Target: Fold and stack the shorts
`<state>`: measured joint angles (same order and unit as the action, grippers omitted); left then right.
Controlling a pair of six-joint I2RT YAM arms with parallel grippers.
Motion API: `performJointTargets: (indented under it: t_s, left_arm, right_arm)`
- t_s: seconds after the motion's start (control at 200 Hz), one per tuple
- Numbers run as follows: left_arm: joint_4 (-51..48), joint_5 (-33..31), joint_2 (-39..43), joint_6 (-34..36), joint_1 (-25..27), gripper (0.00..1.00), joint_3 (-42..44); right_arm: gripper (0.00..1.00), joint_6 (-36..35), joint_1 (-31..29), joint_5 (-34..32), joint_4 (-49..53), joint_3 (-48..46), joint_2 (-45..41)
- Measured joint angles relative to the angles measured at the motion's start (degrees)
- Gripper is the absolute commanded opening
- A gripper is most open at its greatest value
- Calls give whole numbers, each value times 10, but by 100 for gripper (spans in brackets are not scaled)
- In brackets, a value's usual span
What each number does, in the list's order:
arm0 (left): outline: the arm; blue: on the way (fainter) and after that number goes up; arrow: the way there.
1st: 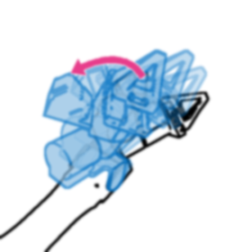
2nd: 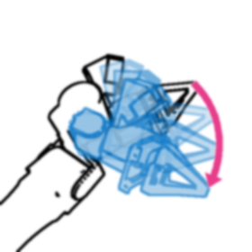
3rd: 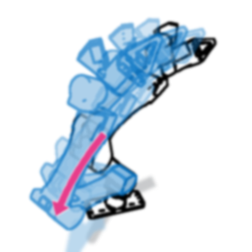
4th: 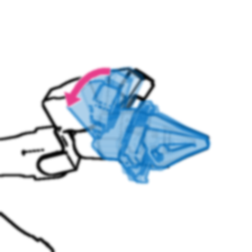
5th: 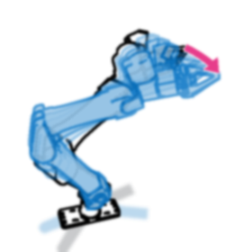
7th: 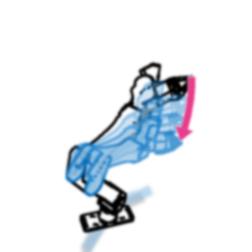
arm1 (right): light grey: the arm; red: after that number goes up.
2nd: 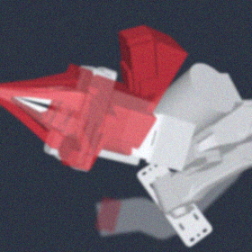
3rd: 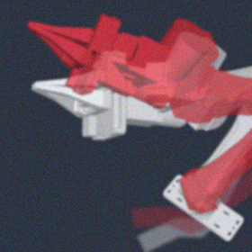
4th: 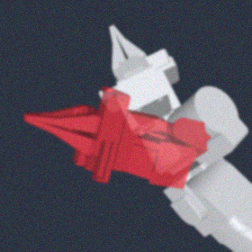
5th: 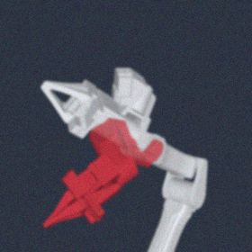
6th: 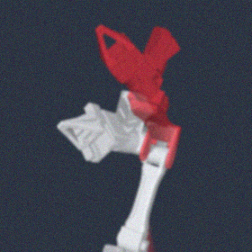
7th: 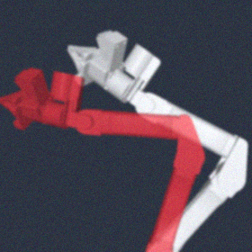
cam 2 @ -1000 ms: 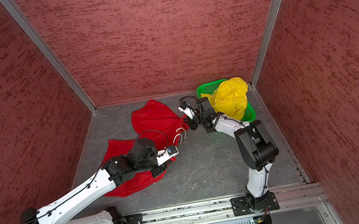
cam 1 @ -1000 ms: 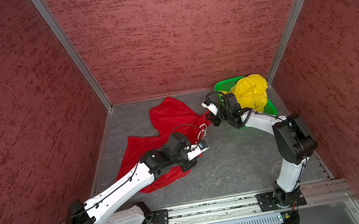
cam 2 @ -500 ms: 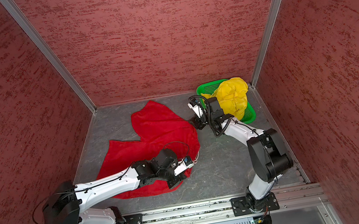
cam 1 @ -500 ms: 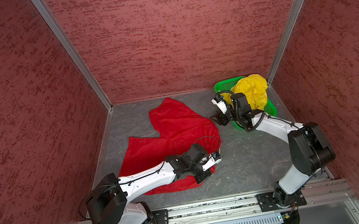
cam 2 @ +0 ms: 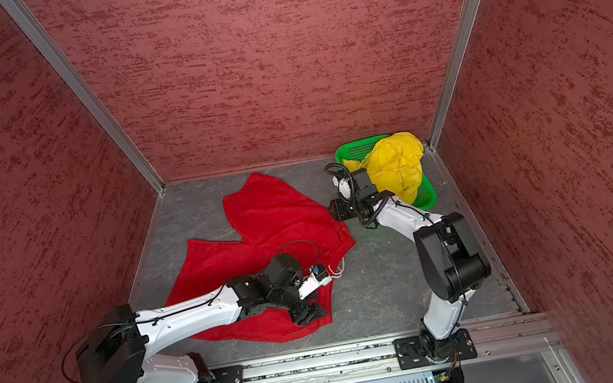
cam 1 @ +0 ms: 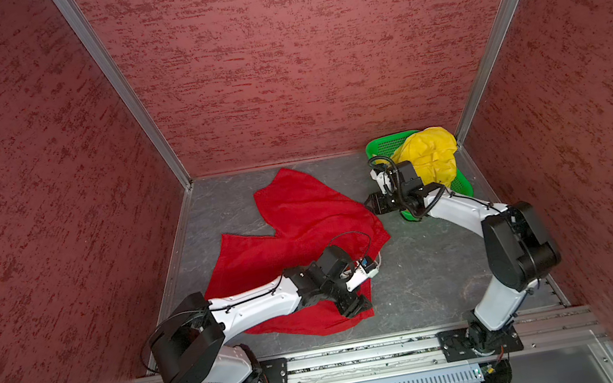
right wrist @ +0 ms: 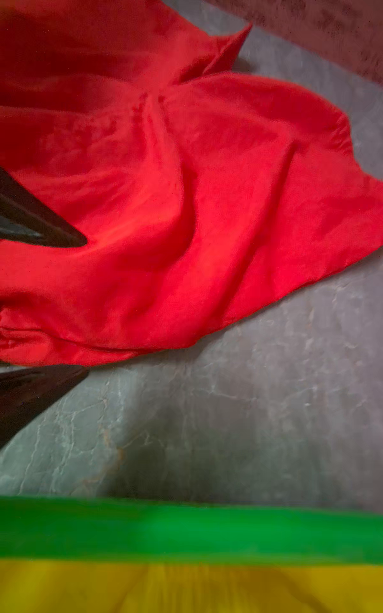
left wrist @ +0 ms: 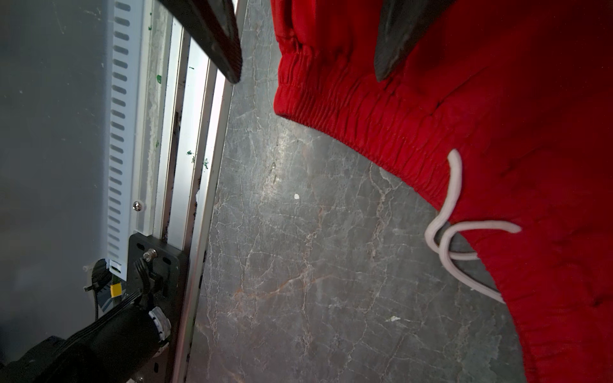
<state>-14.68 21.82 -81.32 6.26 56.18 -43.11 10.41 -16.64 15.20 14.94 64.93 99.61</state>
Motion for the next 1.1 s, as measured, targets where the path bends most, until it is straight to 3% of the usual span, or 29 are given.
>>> performJointTargets:
  t_s: [0.436,0.726,1.102]
  left_arm:
    - [11,-30,15,-78,-20,61,37]
    - [69,-31,61,-187,-94,59,87]
    - [88,-53,107,-256,-157,60,101]
  right_arm:
    - [60,51,60,-54,21,39,45]
    - [60,70,47,-29,-3,39,-30]
    - [62,72,40,-15,-26,256,176]
